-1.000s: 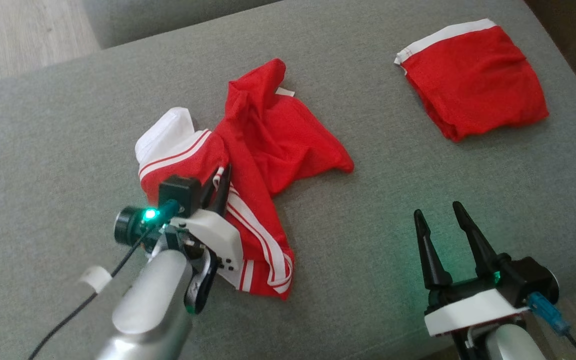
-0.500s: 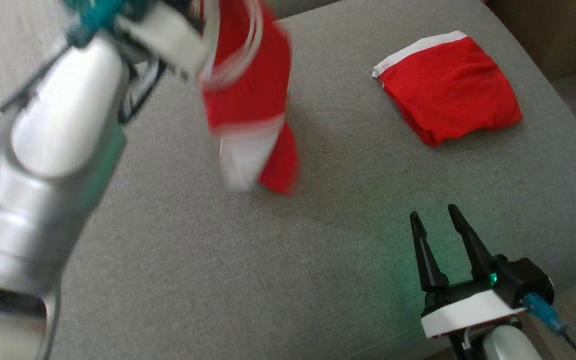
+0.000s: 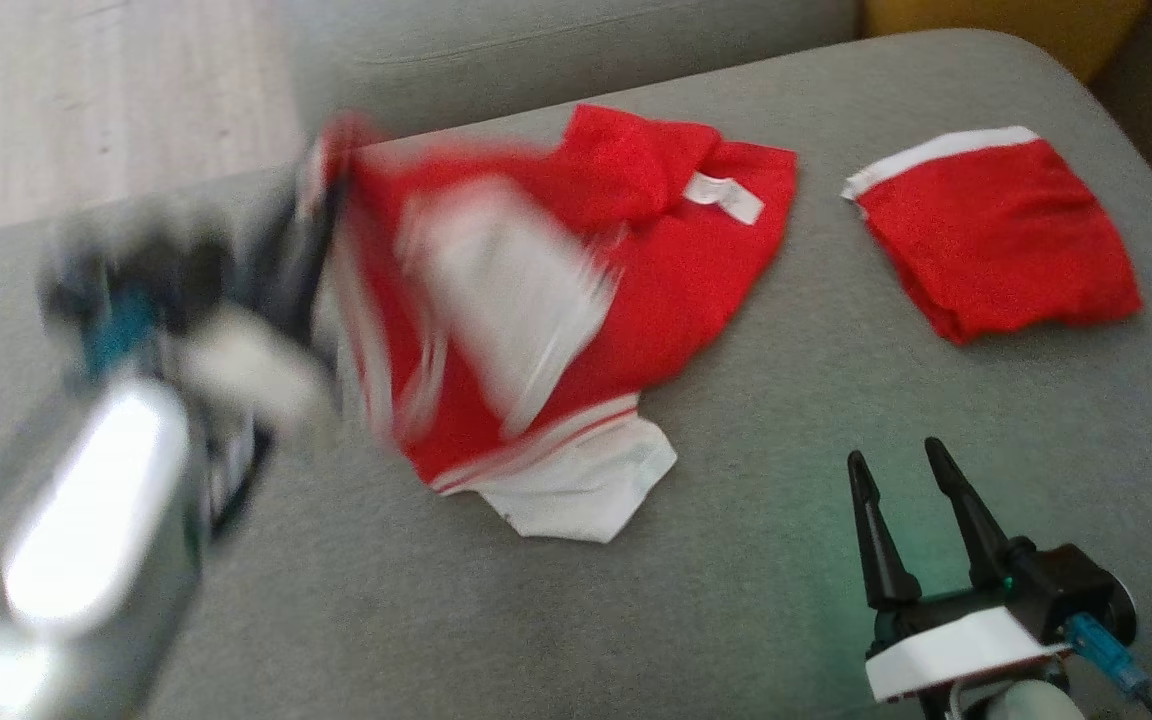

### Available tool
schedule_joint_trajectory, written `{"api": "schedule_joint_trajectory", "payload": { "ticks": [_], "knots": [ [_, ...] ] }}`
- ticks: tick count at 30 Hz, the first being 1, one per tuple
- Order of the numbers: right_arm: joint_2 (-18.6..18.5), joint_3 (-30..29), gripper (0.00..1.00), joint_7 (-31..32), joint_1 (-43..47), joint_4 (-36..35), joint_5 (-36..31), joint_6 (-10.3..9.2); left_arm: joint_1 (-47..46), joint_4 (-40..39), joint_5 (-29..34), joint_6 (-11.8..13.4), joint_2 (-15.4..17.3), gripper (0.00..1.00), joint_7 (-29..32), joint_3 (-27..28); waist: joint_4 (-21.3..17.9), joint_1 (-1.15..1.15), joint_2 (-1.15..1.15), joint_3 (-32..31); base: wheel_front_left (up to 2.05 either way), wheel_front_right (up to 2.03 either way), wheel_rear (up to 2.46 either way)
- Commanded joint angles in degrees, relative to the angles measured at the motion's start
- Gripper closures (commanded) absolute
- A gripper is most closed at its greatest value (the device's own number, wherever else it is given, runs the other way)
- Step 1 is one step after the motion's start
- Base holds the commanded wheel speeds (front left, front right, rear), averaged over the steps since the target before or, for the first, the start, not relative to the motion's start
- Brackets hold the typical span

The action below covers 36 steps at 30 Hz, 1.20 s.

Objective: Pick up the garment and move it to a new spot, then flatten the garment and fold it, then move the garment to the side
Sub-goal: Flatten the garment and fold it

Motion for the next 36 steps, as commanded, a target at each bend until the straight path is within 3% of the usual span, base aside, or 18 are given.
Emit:
{"api": "schedule_joint_trajectory", "payload": {
  "ticks": [1,5,8,9,10,16,18,20,25,32,36],
  "knots": [
    [-0.27,0.96,0.0,-0.62,-0.35,-1.78,-0.87,-0.04,7.27,-2.0,-2.83,1.65,3.39,1.0,-1.43,3.44,2.9,0.0,0.0,-0.32,0.0,0.0,0.0],
    [-0.45,0.72,0.0,-0.62,0.43,-1.66,-1.62,-0.04,20.65,-0.44,-7.06,3.83,4.12,1.0,-5.41,5.17,5.52,0.0,0.0,-0.16,0.0,0.0,0.0],
    [-1.04,0.76,0.0,-0.62,1.12,-1.59,-1.9,-0.04,25.67,1.3,-7.79,5.24,3.82,1.0,-8.65,5.82,7.73,0.0,0.0,-0.26,0.0,0.0,0.0],
    [-1.25,0.87,0.0,-0.62,1.3,-1.55,-1.92,-0.04,26.56,1.86,-7.86,5.8,3.53,0.62,-9.55,6.08,8.45,0.0,0.0,-0.31,0.0,0.0,0.0],
    [-1.46,1.02,0.0,-0.62,1.44,-1.52,-1.94,-0.04,27.18,2.33,-7.79,6.33,3.21,0.0,-10.31,6.26,9.11,0.0,0.0,-0.35,0.0,0.0,0.0],
    [-1.85,1.2,0.0,-0.62,1.63,-1.52,-1.88,-0.04,29.81,1.44,-5.33,10.97,-0.14,0.0,-13.56,7.82,11.93,0.0,0.0,-0.67,0.0,0.0,0.0],
    [-1.83,1.39,0.0,-0.62,1.68,-1.46,-1.84,-0.04,31.72,-0.4,-3.82,13.54,-1.98,0.0,-13.91,8.49,12.31,0.0,0.0,-0.85,0.0,0.0,0.0],
    [-1.78,1.44,0.0,-0.62,1.75,-1.37,-1.81,-0.04,33.9,-2.95,-2.94,14.3,-4.29,0.0,-14.02,8.92,12.59,0.0,0.0,-0.94,0.0,0.0,0.0],
    [-1.56,1.8,0.0,-0.62,1.94,-1.25,-1.8,-0.04,37.27,-5.74,3.06,12.12,-7.4,0.0,-14.06,4.04,12.89,0.0,0.0,-0.82,0.0,0.0,0.0],
    [-1.71,2.13,0.0,-0.62,0.76,-1.01,-1.68,-0.04,32.26,0.58,12.12,8.18,-9.57,0.0,-14.07,-5.19,12.8,0.0,0.0,0.13,0.0,0.0,0.0],
    [-1.73,2.47,0.0,-0.62,0.14,-0.95,-1.64,-0.04,30.59,5.25,10.67,5.01,-12.6,0.0,-11.74,-7.75,12.12,0.0,0.0,0.62,0.0,0.0,0.0]
  ]
}}
